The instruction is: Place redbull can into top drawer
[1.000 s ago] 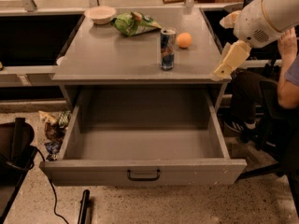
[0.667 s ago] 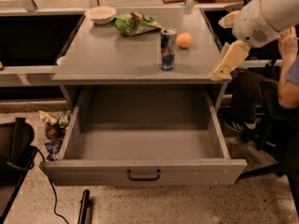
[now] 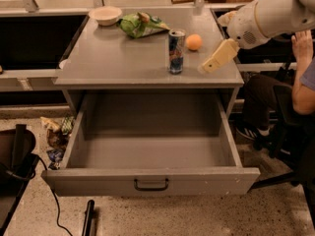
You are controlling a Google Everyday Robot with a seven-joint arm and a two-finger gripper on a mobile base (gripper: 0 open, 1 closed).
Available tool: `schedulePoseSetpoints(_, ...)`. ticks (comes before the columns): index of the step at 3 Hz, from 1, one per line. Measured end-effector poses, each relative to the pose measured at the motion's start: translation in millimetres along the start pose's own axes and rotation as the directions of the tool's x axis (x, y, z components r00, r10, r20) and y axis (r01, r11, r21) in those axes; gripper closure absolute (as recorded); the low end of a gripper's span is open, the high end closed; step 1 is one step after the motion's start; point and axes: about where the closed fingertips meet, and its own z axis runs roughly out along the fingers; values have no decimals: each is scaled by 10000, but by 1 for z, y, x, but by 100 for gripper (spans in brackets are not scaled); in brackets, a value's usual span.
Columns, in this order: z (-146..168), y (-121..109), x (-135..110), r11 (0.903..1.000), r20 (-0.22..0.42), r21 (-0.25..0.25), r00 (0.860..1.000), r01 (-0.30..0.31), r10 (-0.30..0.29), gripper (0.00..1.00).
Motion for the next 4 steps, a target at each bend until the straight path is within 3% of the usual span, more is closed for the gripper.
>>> schedulePoseSetpoints(1, 27, -13, -15, 9980, 1054, -166, 9925, -614, 628, 0)
schedulePoseSetpoints(2, 57, -20, -24, 9895, 1781, -617, 9740, -1309, 1400, 0)
schedulePoseSetpoints(3, 77, -29, -27, 9793, 2219, -837, 9547, -1841, 1985, 0)
schedulePoseSetpoints(4, 91, -35, -32, 9746, 2408, -790, 9447, -2098, 2229, 0)
